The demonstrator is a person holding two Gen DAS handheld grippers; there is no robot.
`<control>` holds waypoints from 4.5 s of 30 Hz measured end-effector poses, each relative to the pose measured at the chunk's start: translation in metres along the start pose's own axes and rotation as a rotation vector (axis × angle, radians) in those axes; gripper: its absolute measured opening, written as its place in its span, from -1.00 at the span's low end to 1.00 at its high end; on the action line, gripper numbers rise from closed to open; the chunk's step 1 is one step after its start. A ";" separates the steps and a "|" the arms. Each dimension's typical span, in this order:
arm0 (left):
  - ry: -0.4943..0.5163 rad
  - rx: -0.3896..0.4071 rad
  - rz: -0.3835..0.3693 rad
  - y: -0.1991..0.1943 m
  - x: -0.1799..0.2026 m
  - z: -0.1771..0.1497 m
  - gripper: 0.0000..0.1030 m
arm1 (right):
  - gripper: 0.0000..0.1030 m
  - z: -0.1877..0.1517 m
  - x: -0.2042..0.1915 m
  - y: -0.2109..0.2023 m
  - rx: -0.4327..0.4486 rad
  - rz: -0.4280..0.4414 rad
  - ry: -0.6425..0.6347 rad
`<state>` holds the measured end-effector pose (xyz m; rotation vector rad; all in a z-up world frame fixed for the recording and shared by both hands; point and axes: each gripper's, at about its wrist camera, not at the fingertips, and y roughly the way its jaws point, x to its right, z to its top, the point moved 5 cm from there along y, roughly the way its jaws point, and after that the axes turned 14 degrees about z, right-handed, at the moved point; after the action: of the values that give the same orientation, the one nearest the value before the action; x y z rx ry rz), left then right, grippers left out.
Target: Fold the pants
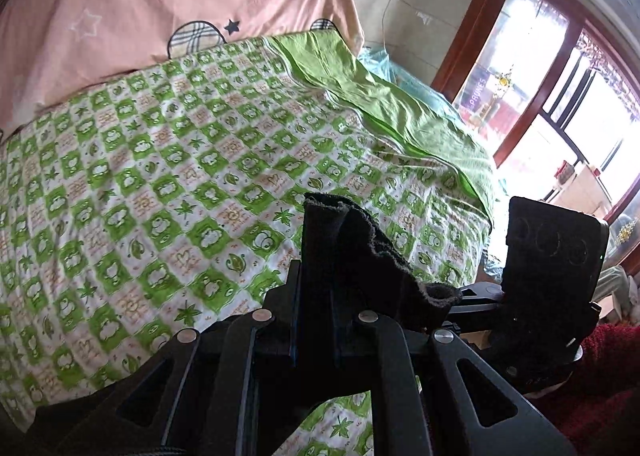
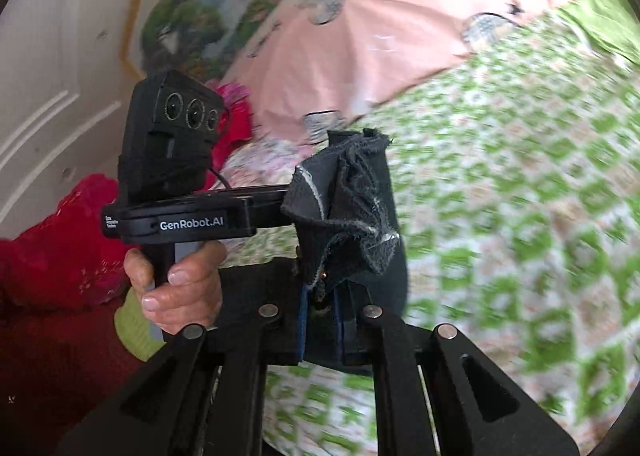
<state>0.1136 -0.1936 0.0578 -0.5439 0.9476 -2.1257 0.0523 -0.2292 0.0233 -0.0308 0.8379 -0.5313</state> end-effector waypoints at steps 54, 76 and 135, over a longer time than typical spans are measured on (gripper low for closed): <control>-0.759 0.045 0.254 -0.067 -0.193 -0.217 -0.45 | -0.09 -0.080 -0.031 0.177 -0.503 0.147 -0.066; -1.088 0.153 0.435 -0.159 -0.231 -0.315 -0.17 | -0.07 -0.082 -0.096 0.248 -0.595 0.305 -0.153; -1.217 0.252 0.536 -0.223 -0.309 -0.307 -0.68 | -0.57 -0.039 -0.144 0.439 -0.799 0.399 -0.411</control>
<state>0.0201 0.2838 0.0075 -1.0964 0.0813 -1.0548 0.1373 0.2255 -0.0033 -0.6700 0.5828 0.2086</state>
